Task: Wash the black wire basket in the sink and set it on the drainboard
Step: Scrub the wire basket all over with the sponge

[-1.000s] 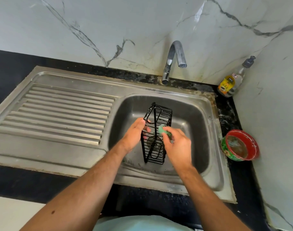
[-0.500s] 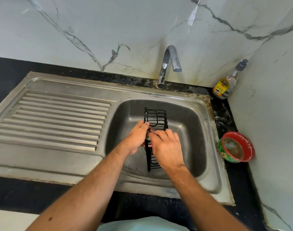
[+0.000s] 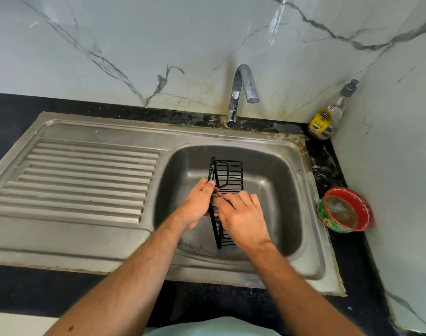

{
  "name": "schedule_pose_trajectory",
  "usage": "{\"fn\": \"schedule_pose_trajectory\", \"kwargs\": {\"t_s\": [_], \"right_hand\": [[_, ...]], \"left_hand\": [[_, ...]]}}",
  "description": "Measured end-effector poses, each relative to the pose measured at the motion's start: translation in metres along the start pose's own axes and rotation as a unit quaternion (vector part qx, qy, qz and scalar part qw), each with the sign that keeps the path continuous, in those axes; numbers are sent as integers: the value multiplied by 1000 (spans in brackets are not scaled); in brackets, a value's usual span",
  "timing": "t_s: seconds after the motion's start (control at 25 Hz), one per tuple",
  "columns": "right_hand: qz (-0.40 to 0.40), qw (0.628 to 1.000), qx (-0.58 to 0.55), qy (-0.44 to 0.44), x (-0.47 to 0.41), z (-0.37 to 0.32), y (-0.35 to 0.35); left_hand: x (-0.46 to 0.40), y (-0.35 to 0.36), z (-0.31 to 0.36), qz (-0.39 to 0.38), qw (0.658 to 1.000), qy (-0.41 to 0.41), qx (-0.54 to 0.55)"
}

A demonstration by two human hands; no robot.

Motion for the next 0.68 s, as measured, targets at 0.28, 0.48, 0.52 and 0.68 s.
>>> {"fn": "schedule_pose_trajectory", "kwargs": {"t_s": [0.28,0.48,0.52,0.68], "right_hand": [[20,977,-139,163,6,70,-5],[-40,935,-272,225,7,47,6],[-47,924,-297,237,9,45,5],[-41,867,-362,341,8,49,10]], "left_hand": [[-7,-16,-6,36,999,-19,-23],[-3,-24,-6,75,997,-13,1],[-4,-26,-8,71,997,-11,-1],[1,-26,-14,49,998,-11,23]]}}
Point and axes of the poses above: each hand's wrist, its own x-axis away from the middle knuckle, its own y-axis out of the palm, z = x × y, the point moved 6 cm from there along -x, towards the middle knuckle, and after that the axes turned 1 degree about y, right-handed, at the moved point
